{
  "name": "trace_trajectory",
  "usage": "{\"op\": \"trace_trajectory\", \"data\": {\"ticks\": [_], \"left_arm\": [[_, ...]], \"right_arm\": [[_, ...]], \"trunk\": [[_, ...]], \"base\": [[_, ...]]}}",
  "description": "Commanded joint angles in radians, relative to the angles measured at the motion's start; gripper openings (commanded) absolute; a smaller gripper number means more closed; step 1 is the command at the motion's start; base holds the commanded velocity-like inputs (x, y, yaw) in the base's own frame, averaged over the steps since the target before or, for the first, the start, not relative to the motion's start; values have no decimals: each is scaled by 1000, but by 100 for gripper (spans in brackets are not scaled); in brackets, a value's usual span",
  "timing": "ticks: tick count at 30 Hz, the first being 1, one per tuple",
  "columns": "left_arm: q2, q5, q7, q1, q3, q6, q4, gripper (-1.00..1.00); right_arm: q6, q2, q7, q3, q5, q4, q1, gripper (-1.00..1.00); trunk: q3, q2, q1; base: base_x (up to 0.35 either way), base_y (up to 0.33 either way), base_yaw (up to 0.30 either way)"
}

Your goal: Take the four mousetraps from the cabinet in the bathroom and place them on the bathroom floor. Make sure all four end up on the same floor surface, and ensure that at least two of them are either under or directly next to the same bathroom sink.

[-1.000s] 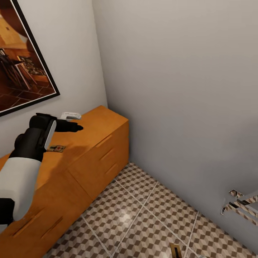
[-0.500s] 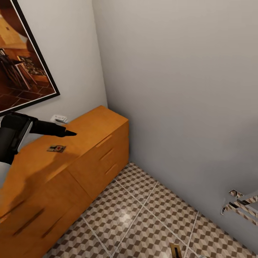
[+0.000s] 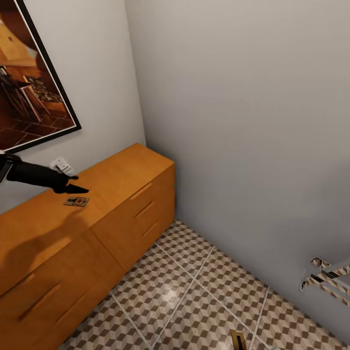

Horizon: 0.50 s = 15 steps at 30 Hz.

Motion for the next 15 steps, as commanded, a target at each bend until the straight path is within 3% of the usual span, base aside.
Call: {"op": "trace_trajectory", "data": {"ticks": [1,2,5,6,10,15], "left_arm": [[5,-25,-29,-1,-3,-2,-4,100],[12,-67,-71,-1,-5,-26,-8,100],[16,-145,-131,-1,-8,-60,-13,100],[19,-200,-170,-1,-9,-79,-15,100],[23,-311,-235,-1,-10,-118,-20,100],[28,-367,-235,-1,-10,-179,-21,100]], "right_arm": [[-3,0,4,7,-11,1,-1,-100],[-3,0,4,7,-11,1,-1,-100],[-3,0,4,7,-11,1,-1,-100],[-3,0,4,7,-11,1,-1,-100],[-3,0,4,7,-11,1,-1,-100],[-3,0,4,7,-11,1,-1,-100]], "trunk": [[-2,-2,1],[-2,-2,1],[-2,-2,1],[-2,-2,1],[-2,-2,1],[-2,-2,1]], "base": [[0,0,0],[0,0,0],[0,0,0],[0,0,0],[0,0,0],[0,0,0]]}}
